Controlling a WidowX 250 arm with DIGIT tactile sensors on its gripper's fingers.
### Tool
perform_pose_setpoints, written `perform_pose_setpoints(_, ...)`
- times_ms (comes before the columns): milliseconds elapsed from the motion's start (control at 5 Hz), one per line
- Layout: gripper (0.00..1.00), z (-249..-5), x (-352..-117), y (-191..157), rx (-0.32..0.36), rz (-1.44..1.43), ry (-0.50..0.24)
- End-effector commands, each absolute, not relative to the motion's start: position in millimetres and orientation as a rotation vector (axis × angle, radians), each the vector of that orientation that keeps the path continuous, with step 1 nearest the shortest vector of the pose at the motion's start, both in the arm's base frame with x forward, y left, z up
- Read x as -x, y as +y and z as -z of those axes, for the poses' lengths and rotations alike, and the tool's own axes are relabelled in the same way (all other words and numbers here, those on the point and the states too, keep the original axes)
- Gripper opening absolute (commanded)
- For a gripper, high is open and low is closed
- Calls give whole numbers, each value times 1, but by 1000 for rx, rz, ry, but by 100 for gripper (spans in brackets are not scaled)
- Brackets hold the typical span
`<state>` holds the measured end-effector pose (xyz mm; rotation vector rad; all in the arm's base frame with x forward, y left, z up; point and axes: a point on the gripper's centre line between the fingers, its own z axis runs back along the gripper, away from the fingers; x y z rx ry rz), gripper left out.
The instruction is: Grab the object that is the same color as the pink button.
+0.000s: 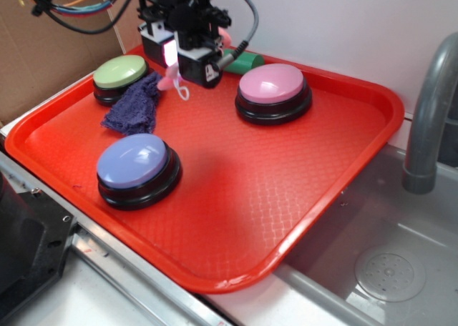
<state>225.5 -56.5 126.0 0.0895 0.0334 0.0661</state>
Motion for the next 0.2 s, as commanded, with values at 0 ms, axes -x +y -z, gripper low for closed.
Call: perform_pose_setpoints(0, 0, -161, -232, -43, -46, -67, -85)
